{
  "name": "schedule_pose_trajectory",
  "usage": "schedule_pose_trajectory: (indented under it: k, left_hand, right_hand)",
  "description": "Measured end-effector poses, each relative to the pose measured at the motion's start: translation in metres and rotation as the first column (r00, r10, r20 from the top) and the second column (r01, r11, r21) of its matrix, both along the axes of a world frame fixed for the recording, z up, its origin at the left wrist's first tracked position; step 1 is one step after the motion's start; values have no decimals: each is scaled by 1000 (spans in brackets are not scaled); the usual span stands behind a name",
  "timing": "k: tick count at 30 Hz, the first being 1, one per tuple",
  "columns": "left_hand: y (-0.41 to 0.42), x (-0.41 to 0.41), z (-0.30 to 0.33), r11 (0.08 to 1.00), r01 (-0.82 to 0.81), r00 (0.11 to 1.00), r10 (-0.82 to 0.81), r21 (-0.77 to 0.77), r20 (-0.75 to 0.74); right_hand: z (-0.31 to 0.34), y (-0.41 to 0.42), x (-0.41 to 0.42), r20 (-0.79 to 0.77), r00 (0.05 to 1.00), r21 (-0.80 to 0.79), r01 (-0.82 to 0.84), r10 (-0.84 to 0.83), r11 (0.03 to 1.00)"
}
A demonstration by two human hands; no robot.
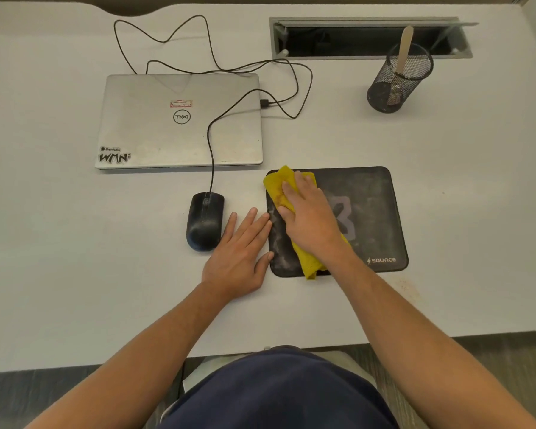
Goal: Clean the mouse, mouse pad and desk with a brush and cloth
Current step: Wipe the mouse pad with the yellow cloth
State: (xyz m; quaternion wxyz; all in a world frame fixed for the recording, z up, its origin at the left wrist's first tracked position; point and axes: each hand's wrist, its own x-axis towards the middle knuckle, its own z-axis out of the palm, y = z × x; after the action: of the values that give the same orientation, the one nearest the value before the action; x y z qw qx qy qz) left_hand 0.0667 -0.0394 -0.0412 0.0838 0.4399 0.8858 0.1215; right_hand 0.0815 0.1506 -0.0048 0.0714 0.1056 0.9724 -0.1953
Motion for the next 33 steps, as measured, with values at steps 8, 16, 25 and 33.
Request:
schedule_pose_trajectory:
  k: [8, 16, 25, 33]
  left_hand:
    - [1, 1, 0, 999, 6, 1000, -5, 35, -28]
    - [0, 0, -2, 999, 13, 1000, -13, 40, -15]
    - [0, 0, -2, 998, 4, 1000, -4, 63, -1]
    - [1, 0, -1, 997, 7, 1000, -6, 80, -8]
  right_hand:
    - [17, -14, 36, 49, 993, 193, -116, 108, 974]
    - [31, -17, 72, 151, 950, 173, -297, 273, 939]
    - [42, 5, 53, 30, 994, 79, -107, 105, 991]
    - [32, -28, 66, 139, 984, 142, -129, 110, 981]
